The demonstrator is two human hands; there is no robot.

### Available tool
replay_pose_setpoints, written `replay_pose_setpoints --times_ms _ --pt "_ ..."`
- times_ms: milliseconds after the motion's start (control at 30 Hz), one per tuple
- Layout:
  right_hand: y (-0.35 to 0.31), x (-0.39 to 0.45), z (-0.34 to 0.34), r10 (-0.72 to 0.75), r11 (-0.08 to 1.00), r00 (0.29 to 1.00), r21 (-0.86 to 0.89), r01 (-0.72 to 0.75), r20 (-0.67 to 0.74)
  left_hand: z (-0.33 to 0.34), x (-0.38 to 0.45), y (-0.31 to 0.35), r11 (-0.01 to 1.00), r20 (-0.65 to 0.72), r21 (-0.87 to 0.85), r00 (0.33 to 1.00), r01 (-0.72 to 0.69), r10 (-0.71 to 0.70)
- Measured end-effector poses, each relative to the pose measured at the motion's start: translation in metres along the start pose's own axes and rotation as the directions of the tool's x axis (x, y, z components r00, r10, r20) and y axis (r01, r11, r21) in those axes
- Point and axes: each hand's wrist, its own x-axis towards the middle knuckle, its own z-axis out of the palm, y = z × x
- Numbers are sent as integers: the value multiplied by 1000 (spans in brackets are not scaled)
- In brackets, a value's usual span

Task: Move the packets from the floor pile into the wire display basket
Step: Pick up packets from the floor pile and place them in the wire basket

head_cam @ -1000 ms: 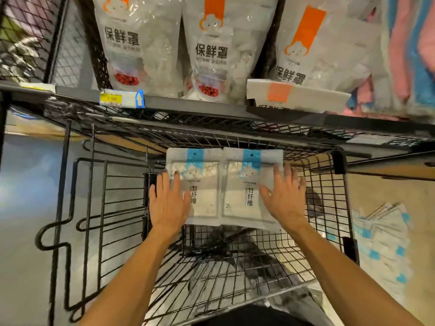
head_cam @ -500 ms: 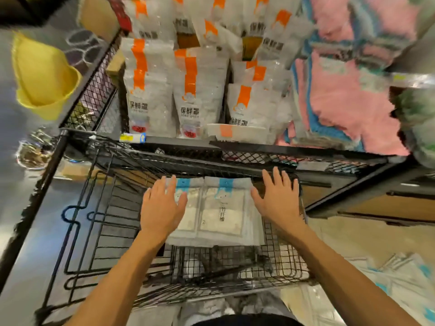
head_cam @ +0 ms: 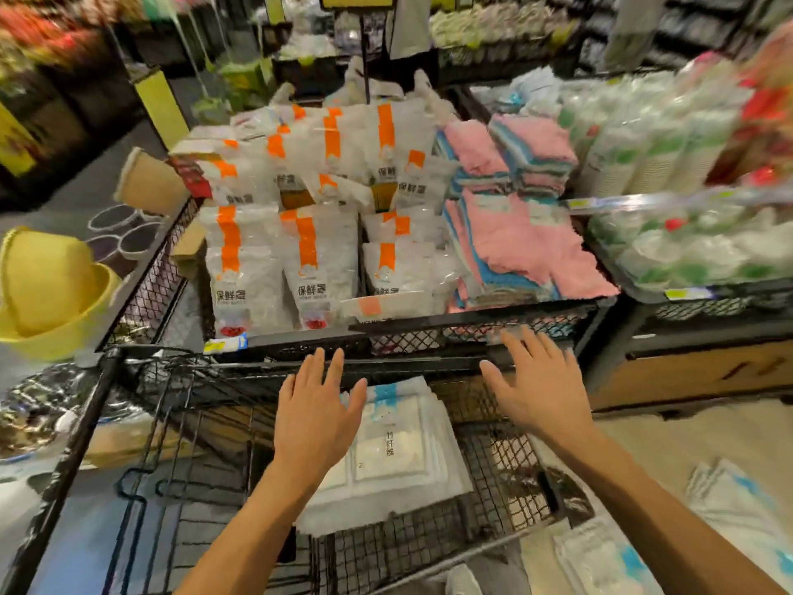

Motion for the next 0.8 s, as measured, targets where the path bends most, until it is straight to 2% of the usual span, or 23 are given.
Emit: replay_pose_setpoints --times_ms 200,433,600,800 --pt "45 -103 -19 257 966 960 65 -251 -112 5 -28 39 958 55 -110 961 -265 273" --pt "102 -255 -21 532 846 828 63 -530 -179 30 -82 110 806 100 -225 809 -548 579" --pt "132 -344 -18 725 684 664 72 -726 -182 34 -121 152 700 97 -250 703 -668 705" --pt "162 -410 -5 849 525 500 159 -836 -172 43 -145 207 588 110 -195 578 -785 808"
